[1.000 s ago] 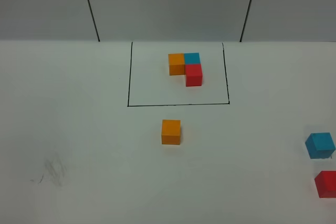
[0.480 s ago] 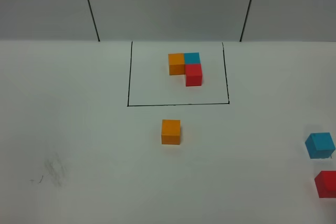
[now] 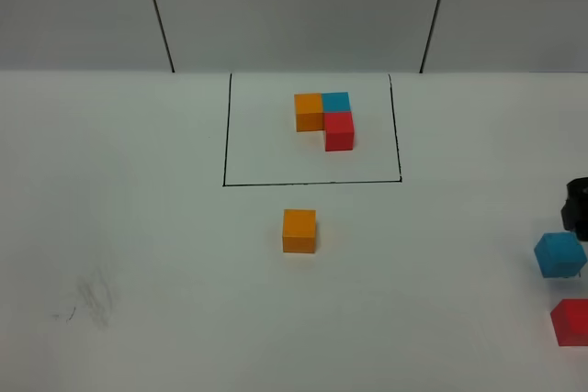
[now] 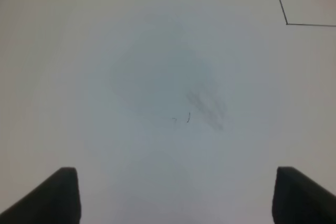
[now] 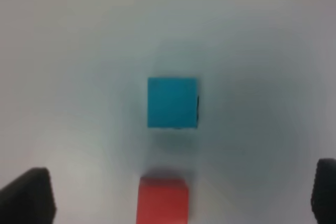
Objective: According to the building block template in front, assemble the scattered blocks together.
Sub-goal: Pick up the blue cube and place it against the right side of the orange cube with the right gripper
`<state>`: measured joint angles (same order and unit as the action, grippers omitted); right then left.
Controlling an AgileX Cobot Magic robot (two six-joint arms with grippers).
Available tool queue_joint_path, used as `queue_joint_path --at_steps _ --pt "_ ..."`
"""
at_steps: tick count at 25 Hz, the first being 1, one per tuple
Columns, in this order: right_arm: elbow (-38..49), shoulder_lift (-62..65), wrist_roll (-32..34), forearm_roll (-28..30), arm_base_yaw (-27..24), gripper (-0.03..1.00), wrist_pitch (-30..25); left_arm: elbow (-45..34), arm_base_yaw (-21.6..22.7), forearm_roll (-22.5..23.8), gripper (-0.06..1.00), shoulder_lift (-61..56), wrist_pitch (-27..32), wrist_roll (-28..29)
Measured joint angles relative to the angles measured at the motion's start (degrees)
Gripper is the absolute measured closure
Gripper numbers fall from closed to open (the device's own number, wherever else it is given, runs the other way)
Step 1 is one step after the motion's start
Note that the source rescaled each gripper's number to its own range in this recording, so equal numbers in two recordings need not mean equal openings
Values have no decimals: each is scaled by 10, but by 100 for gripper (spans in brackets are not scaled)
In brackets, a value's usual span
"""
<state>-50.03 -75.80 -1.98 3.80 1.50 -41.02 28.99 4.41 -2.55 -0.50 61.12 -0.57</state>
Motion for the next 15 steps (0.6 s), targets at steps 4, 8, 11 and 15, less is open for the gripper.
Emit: queue_joint_path --at_steps 4,8,11,15 --pt "-3 -74 0 4 0 -3 21 0 0 0 28 0 0 0" --pt "-3 -130 0 3 0 -3 48 0 0 0 28 0 0 0" --pt "-3 -159 0 2 0 -3 69 0 0 0 28 0 0 0" --pt "-3 -191 0 -3 0 -2 100 0 0 0 28 0 0 1"
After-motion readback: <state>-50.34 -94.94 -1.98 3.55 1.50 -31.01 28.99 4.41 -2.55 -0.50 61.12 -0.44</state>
